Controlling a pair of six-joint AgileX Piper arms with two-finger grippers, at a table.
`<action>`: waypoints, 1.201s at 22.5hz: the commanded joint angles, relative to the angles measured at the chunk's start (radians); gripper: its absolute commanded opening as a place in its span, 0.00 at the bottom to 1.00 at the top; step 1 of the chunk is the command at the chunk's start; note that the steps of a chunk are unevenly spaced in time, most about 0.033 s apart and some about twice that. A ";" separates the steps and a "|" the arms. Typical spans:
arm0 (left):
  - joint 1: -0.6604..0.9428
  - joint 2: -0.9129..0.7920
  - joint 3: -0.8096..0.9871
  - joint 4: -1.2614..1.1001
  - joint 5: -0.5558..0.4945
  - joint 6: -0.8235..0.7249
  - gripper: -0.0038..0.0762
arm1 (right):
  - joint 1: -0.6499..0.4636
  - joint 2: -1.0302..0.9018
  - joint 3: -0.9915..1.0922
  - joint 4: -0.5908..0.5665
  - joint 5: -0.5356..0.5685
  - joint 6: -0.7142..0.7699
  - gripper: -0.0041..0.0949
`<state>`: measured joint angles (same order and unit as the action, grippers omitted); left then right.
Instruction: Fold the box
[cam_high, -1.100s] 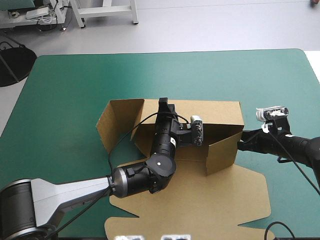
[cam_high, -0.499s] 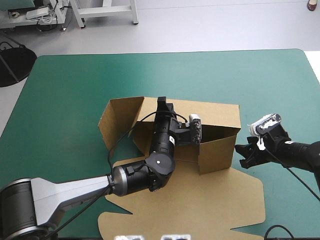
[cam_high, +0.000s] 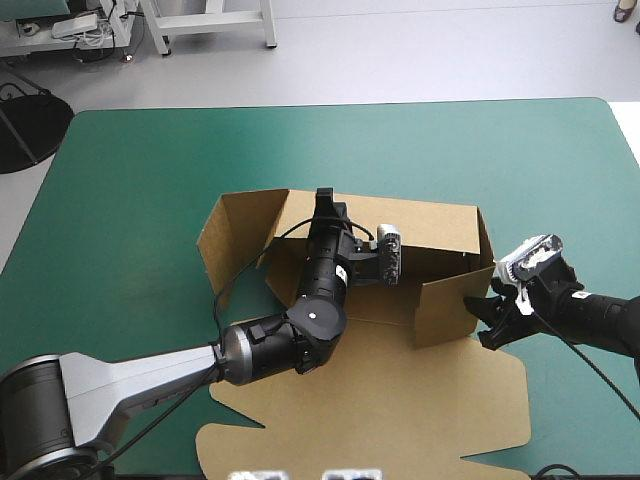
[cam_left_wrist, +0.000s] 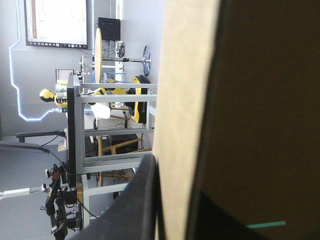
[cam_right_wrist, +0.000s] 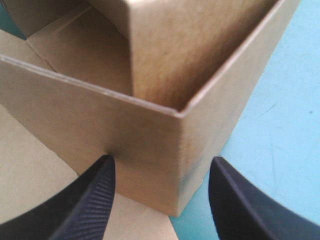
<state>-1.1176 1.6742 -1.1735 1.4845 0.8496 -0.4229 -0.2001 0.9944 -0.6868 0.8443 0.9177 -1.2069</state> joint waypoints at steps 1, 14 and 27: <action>0.003 -0.023 -0.012 -0.080 -0.032 -0.020 0.04 | -0.002 0.009 -0.023 0.121 -0.042 -0.041 0.57; 0.003 -0.023 -0.012 -0.080 -0.165 -0.003 0.04 | -0.002 0.164 -0.023 0.261 -0.236 -0.072 0.10; 0.003 -0.023 -0.012 -0.062 -0.157 0.006 0.04 | -0.002 0.176 -0.023 0.267 -0.235 -0.072 0.02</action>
<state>-1.1053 1.6742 -1.1796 1.4965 0.7722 -0.3994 -0.1970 1.1639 -0.6900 1.0912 0.7344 -1.2776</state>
